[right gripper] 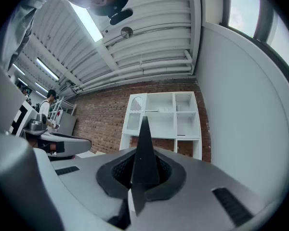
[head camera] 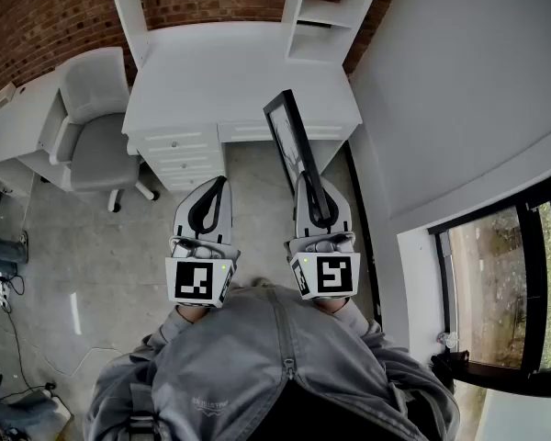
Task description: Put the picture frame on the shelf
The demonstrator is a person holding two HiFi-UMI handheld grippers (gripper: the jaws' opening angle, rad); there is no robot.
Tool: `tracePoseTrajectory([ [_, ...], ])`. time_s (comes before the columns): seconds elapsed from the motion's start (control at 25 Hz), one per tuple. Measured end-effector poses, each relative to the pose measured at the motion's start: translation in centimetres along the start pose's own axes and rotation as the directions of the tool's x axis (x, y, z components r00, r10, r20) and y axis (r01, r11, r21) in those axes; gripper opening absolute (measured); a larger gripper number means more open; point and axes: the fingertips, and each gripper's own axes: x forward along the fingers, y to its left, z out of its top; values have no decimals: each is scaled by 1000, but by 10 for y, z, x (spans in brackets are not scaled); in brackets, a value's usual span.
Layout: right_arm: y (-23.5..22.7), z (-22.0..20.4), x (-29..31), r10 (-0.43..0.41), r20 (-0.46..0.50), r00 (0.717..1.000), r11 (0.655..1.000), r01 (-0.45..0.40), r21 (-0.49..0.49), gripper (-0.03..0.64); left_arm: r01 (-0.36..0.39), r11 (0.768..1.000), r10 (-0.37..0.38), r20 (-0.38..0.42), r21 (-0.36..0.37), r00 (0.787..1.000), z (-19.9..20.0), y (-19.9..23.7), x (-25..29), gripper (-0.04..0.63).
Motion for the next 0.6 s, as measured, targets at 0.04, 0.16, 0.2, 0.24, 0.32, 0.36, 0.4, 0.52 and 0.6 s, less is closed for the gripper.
tracePoseTrajectory([
  [0.04,0,-1,0,0,0,1000,1000,0,1,32,1,1000,-1,1,1,1000,0,-1,0,6],
  [0.16,-3,-2,-2,3,0,1000,1000,-3,4,32,1,1000,-1,2,2,1000,-1,-5,1,6],
  [0.2,-4,-3,-3,5,0,1000,1000,-5,5,32,0,1000,0,3,2,1000,-1,-6,1,6],
  [0.24,-6,-3,-3,7,0,1000,1000,-7,6,32,-1,1000,1,3,3,1000,-1,-8,2,6],
  [0.32,-10,-4,-3,13,2,1000,1000,-13,10,32,-5,1000,5,4,5,1000,-1,-12,5,6],
  [0.36,-13,-4,-4,16,3,1000,1000,-16,12,32,-8,1000,8,4,6,1000,-1,-15,7,6],
  [0.4,-16,-5,-4,20,5,1000,1000,-20,14,32,-12,1000,11,4,7,1000,-1,-18,8,6],
  [0.52,-24,-5,-4,33,11,999,999,-33,24,32,-24,1000,24,4,11,1000,-1,-24,13,6],
  [0.6,-30,-6,-3,45,15,999,998,-46,35,32,-35,999,35,7,13,999,-1,-28,16,6],
])
